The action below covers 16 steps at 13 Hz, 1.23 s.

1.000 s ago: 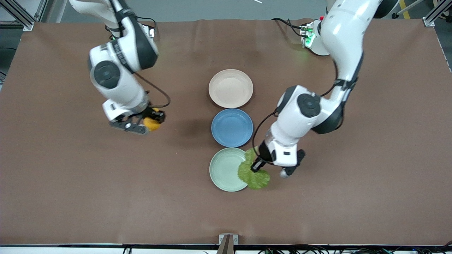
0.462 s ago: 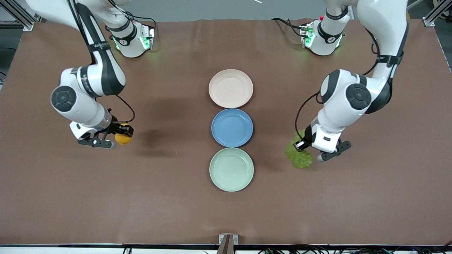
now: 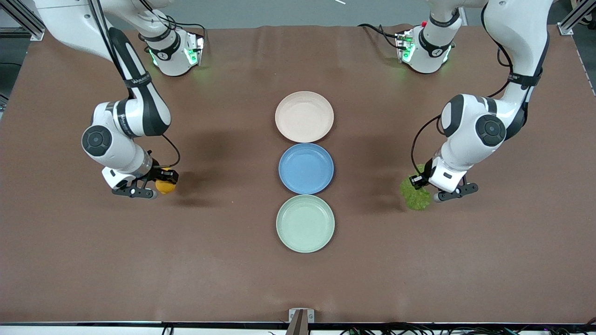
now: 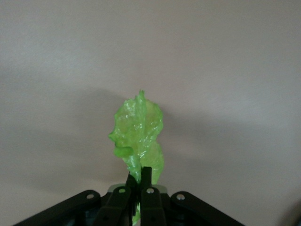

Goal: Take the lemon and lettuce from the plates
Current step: 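Carry the lemon off the plate while the left gripper carries the lettuce, then lower the lemon onto the table while the left gripper releases the lettuce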

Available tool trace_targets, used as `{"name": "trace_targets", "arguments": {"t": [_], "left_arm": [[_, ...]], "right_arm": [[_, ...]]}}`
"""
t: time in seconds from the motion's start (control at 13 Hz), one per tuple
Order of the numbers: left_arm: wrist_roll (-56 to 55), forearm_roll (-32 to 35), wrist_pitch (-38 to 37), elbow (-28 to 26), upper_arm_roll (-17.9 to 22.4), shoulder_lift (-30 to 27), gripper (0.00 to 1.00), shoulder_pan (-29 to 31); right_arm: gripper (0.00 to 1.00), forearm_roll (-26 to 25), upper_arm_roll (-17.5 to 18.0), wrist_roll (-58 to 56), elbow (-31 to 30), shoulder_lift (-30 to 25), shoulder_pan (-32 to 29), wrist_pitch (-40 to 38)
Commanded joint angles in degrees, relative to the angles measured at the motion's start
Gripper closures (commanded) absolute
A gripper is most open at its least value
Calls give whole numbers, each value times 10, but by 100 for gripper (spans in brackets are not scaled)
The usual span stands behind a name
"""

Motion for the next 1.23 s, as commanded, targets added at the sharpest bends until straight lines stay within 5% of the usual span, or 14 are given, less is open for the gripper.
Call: {"name": "trace_targets", "arguments": {"t": [0.0, 0.23, 0.31, 0.38, 0.46, 0.54, 0.62, 0.69, 0.85, 1.15], "left_arm": [[59, 5, 17, -26, -3, 1, 93, 27], [85, 5, 17, -36, -3, 8, 89, 42], [92, 5, 17, -36, -3, 8, 81, 43], [97, 5, 13, -35, -3, 5, 56, 43], [104, 5, 11, -33, -3, 0, 9, 43], [110, 5, 0, -32, -1, -13, 0, 43], [114, 6, -46, -26, 0, -34, 0, 44], [126, 6, -93, -15, 3, -54, 0, 50], [157, 6, -197, 20, 1, -99, 0, 73], [163, 6, -387, 115, 3, -163, 0, 87]], "right_arm": [[100, 8, 11, -12, -10, 5, -13, 26], [100, 8, 11, -12, -10, 22, -13, 43], [99, 8, 11, -12, -10, 26, -13, 44], [99, 8, 11, -12, -10, 27, -13, 44], [99, 8, 11, -12, -10, 28, -13, 44], [98, 8, 12, -12, -10, 33, -13, 44], [93, 8, 12, -12, -10, 34, -13, 45], [73, 8, 12, -12, -9, 37, -13, 45], [0, 8, 12, -11, -9, 38, -12, 44], [0, 7, 11, -17, 36, 26, -12, -21]]}}
